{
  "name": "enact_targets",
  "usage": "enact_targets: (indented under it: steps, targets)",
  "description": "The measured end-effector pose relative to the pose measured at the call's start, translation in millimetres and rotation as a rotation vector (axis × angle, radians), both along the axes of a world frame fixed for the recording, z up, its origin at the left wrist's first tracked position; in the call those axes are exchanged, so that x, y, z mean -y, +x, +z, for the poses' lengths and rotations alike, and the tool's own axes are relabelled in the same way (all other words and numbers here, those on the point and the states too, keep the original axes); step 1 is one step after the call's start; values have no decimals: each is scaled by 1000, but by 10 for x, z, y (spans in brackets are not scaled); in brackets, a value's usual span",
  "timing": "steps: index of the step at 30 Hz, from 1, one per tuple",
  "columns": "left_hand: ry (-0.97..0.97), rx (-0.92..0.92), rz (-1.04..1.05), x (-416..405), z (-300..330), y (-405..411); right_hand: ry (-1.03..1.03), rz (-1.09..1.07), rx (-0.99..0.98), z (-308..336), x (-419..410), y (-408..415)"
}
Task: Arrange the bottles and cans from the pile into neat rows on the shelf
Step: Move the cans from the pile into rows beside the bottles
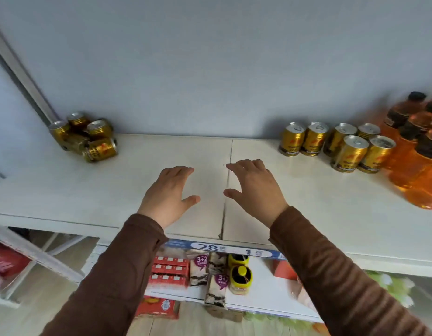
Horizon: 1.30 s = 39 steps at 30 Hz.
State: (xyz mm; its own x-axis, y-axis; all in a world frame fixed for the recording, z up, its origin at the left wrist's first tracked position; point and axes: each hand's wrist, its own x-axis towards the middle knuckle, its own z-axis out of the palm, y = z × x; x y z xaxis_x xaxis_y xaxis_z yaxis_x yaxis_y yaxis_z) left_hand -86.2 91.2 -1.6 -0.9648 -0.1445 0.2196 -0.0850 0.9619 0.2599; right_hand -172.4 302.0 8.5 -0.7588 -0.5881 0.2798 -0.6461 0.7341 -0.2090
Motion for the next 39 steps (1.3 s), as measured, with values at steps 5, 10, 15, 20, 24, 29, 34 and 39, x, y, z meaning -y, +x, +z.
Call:
enact_targets:
  steps: [5, 10, 15, 20, 24, 29, 34, 39]
  targets:
    - [-2, -13, 7, 860, -44, 487, -26, 14, 12, -43, 906, 448]
    - [34, -25, 13, 1556, -59, 679, -26, 45, 35, -68, 1636, 583]
    - [67, -44, 52, 2179, -47, 611, -49, 100, 67, -114, 2233, 392]
    - [78, -16, 109, 2715, 12, 540, -107, 177, 178, -156, 2812, 115]
    - [72, -11, 147, 3153, 77, 455, -156, 216, 266, -165, 3284, -128]
    - [93, -16, 117, 3640, 130, 241, -127, 236, 376, -189, 3829, -426]
    - [147, -28, 38, 4101, 165, -53, -71, 209, 419, -254, 4243, -584]
    - [176, -34, -54, 4381, 179, -452, -75, 147, 366, -301, 4374, -588]
